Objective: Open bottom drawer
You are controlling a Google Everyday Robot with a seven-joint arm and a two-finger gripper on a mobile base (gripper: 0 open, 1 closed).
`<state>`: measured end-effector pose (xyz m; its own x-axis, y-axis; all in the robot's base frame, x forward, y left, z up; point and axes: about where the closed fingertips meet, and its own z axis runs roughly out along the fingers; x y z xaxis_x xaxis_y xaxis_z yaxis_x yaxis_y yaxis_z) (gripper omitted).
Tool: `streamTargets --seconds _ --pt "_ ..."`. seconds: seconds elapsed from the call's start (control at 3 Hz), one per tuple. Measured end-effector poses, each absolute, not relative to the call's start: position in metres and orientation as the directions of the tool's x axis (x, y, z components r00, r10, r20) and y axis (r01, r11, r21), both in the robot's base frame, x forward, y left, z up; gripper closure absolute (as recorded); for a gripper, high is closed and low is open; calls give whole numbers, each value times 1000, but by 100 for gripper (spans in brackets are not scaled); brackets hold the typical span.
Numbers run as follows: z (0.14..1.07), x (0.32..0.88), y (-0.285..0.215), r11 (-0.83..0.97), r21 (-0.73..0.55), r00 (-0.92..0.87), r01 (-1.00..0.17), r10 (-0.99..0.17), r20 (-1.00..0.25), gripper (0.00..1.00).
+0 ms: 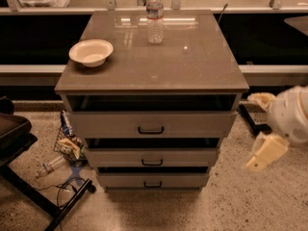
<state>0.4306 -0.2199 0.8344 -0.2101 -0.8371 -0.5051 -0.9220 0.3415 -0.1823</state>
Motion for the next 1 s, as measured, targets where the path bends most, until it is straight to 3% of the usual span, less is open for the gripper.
streamTargets --seconds 0.33,0.67,1.0 --pt "767 432 -219 368 -179 -184 -912 -760 -624 0" --pt "710 448 -219 345 -265 -96 -900 -753 -651 0" --pt "709 448 -218 345 -265 -97 -900 -753 -651 0"
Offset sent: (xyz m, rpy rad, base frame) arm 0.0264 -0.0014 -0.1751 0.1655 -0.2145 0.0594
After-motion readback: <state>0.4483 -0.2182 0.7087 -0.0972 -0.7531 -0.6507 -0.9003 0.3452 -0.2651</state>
